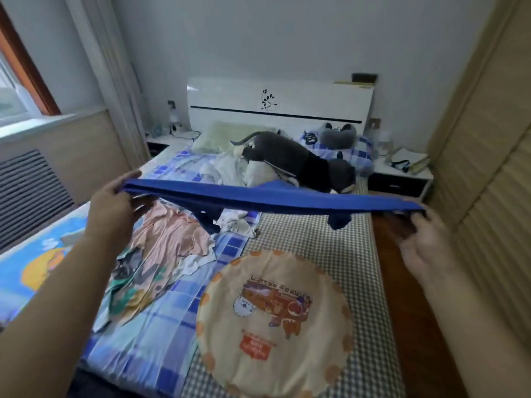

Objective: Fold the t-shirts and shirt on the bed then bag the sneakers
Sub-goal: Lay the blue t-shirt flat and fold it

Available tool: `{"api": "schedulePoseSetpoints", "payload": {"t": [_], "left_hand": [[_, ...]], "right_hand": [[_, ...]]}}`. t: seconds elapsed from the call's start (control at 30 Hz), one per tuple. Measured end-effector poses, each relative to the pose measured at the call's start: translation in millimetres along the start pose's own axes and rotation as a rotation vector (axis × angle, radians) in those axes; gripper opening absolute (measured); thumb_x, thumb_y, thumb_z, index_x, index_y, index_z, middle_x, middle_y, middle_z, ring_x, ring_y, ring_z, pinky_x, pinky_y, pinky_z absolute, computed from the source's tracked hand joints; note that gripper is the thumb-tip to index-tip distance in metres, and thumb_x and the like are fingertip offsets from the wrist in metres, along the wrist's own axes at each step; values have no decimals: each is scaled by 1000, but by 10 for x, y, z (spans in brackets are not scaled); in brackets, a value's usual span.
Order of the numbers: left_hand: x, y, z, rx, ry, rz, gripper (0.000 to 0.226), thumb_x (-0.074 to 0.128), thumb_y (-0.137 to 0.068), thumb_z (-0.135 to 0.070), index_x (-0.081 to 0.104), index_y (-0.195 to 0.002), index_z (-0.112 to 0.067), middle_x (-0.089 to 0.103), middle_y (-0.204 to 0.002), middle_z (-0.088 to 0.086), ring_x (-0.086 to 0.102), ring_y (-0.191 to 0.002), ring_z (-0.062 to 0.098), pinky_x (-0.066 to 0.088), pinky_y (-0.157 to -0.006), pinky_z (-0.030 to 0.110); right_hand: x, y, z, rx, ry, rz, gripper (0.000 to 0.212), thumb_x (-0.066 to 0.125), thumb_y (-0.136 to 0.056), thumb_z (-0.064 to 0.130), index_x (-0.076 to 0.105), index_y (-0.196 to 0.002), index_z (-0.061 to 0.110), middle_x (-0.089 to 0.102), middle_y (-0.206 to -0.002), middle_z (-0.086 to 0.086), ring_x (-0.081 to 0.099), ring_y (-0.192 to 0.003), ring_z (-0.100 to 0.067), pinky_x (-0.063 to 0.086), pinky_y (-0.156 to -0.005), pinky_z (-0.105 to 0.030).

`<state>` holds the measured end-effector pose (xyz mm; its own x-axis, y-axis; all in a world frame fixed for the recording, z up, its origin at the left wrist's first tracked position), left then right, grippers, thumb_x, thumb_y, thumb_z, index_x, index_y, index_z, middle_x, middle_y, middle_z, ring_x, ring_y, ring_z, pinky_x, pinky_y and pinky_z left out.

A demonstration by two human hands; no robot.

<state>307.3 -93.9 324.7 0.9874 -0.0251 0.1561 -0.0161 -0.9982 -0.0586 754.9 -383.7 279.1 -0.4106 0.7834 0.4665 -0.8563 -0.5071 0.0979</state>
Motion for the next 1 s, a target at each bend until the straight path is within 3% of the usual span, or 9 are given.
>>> {"api": "schedulePoseSetpoints", "payload": {"t": [0.2,0.33,0.43,0.57,0.67,0.77,0.87,0.93,1.0], "left_hand": [[-915,890,1772,-384,-224,-7,37,45,-88,22,65,-113,2,67,-80,20,68,-54,13,58,-57,19],[-1023,1398,2654,-708,-179,-123,28,44,-92,17,61,-110,5,63,-74,21,61,-59,30,56,-47,22],[-973,1638,2985,-858,-201,-155,7,55,-94,-1,63,-94,0,59,-83,18,55,-68,26,52,-42,21],[-962,1720,3104,-765,-516,-73,28,50,-89,15,72,-105,6,70,-83,21,64,-70,32,57,-52,29],[-786,1780,2826,-464,-912,72,41,50,-82,14,76,-103,-10,74,-90,10,68,-79,30,53,-74,36],[-399,1926,2376,-191,-1091,160,55,48,-85,8,66,-122,-28,61,-117,3,65,-88,33,51,-78,42],[108,2100,2042,80,-1012,311,59,48,-89,9,57,-127,-34,42,-127,-8,60,-80,23,47,-64,40],[427,2179,1835,98,-793,393,56,49,-93,10,55,-121,-38,63,-118,-14,60,-78,7,50,-66,30],[656,2239,1632,-8,-591,432,58,50,-97,8,46,-128,-41,75,-94,-11,57,-57,4,42,-53,16]], "right_hand": [[-1196,561,-1254,277,368,-163,25,43,-105,1,64,-117,5,71,-108,-9,71,-93,-21,61,-67,-27],[-1604,794,-1774,511,512,-203,36,35,-97,-18,64,-96,2,62,-109,-15,63,-89,-24,62,-64,-30],[-1790,887,-2032,685,582,-223,34,35,-95,-19,63,-98,0,59,-114,-17,62,-93,-27,55,-93,-43],[-1862,979,-2243,780,522,-258,11,55,-97,-1,65,-100,0,68,-106,-15,64,-98,-30,50,-101,-48],[-1895,857,-2261,682,606,-565,23,48,-96,-6,62,-114,-5,66,-113,-21,64,-90,-34,56,-80,-41],[-1545,749,-2044,500,516,-747,31,42,-93,-10,58,-120,-5,62,-123,-23,64,-102,-36,56,-90,-44],[-675,771,-1710,215,551,-329,33,61,-94,-4,62,-123,11,66,-123,-8,65,-107,-20,54,-95,-34],[20,997,-1484,80,616,83,27,68,-91,-2,67,-107,20,71,-107,3,67,-95,-5,54,-84,-17],[504,1267,-1390,10,698,394,30,71,-88,-3,66,-96,26,72,-94,9,67,-88,1,53,-78,-14]]}}
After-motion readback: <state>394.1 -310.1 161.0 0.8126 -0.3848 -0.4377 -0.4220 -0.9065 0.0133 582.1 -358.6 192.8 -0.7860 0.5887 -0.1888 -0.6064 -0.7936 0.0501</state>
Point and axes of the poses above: each hand's wrist, its own y-axis away from the middle knuckle, its own x-axis out of the palm, z = x × y, the point moved 3 cm from there along -y, towards the middle knuckle
